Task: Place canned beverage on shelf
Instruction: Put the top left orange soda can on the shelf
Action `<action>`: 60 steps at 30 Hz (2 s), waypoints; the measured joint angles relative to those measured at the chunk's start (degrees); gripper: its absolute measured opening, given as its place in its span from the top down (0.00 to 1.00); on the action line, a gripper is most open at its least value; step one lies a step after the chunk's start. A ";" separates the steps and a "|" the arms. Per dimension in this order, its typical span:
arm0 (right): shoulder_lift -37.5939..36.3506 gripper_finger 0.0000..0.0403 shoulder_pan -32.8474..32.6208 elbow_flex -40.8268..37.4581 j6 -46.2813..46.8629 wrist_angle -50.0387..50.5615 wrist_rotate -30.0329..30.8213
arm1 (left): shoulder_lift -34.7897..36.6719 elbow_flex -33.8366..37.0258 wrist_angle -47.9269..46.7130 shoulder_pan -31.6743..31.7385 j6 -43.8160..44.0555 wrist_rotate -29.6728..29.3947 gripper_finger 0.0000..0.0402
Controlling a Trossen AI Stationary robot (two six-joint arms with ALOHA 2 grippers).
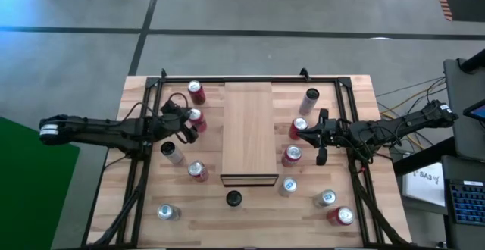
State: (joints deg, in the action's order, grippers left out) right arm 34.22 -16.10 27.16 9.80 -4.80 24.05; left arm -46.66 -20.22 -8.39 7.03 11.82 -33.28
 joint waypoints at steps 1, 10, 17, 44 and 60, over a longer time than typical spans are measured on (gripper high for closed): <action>0.00 0.97 0.00 0.00 0.00 0.00 0.00 | 0.00 -0.41 -0.38 0.00 -0.24 0.00 0.18; 0.00 0.97 0.00 0.00 -0.28 -0.01 0.04 | 0.05 -2.88 -1.03 0.33 -4.23 -0.54 0.18; 0.00 0.97 0.00 0.00 -0.91 0.02 0.06 | 0.03 -0.49 -0.91 0.31 -0.58 -0.63 0.18; 0.00 0.97 0.00 0.00 -0.85 -0.17 0.11 | -8.04 7.21 15.99 0.33 -0.20 -0.56 0.18; 0.00 0.97 0.00 0.00 -0.85 -0.15 0.13 | -10.33 7.15 19.47 0.32 -0.24 -0.85 0.27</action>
State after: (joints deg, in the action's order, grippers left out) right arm 34.22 -16.10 27.16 8.95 -4.95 24.18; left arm -56.99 -13.07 11.08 7.34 11.57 -34.13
